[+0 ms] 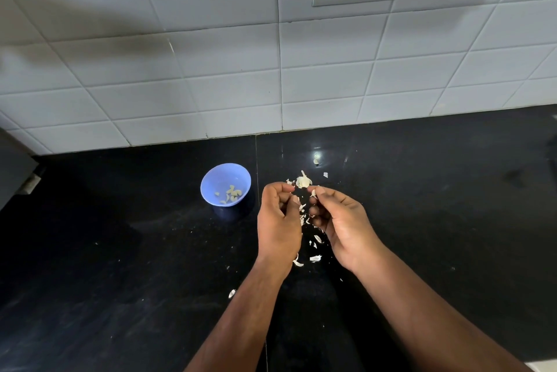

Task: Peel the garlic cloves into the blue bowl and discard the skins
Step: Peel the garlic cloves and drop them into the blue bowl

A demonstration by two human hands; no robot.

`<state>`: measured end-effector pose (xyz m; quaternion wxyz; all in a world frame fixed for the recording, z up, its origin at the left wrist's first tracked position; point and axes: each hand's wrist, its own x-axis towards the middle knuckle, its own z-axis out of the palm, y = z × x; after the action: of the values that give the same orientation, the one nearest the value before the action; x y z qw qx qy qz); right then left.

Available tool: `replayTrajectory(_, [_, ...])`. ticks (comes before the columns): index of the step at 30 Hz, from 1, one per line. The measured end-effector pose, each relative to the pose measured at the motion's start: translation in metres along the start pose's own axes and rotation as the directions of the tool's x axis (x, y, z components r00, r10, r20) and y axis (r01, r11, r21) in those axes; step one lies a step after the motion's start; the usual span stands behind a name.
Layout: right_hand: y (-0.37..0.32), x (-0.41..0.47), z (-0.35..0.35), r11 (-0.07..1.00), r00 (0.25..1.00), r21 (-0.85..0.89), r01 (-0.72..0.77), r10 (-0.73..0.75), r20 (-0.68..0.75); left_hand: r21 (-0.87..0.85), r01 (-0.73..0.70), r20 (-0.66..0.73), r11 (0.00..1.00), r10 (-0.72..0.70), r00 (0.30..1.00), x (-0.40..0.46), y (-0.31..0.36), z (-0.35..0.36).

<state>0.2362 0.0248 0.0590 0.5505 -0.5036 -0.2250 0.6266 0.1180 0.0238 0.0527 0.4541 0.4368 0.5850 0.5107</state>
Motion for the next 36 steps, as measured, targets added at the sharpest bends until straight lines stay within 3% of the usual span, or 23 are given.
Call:
replayTrajectory(5, [-0.004, -0.004, 0.002, 0.989, 0.994, -0.102, 0.107, -0.110, -0.019, -0.039, 0.049, 0.131, 0.998, -0.043, 0.990, -0.001, 0.002, 0.000])
replayTrajectory(9, [-0.005, -0.006, 0.002, 0.978, 0.988, -0.156, 0.138, -0.146, -0.041, -0.018, 0.048, 0.102, 0.999, -0.046, 0.994, 0.001, 0.002, 0.001])
replayTrajectory(14, [-0.006, -0.009, 0.001, 0.981, 0.991, -0.147, 0.129, -0.132, -0.012, 0.040, 0.033, 0.050, 0.999, -0.035, 0.998, 0.003, 0.000, -0.002])
replayTrajectory(23, [-0.003, -0.009, 0.002, 0.985, 0.998, -0.167, 0.054, -0.059, -0.024, 0.042, 0.013, 0.145, 0.999, -0.019, 0.989, -0.007, -0.001, 0.009])
replayTrajectory(30, [-0.002, -0.010, 0.002, 0.997, 0.997, -0.056, -0.048, 0.051, 0.055, 0.131, 0.018, 0.083, 0.991, -0.029, 0.996, -0.003, 0.001, 0.005])
replayTrajectory(36, [-0.004, -0.012, 0.000, 0.999, 0.998, 0.000, -0.040, 0.040, 0.043, 0.107, 0.112, 0.019, 0.988, -0.115, 0.993, -0.002, 0.002, -0.003])
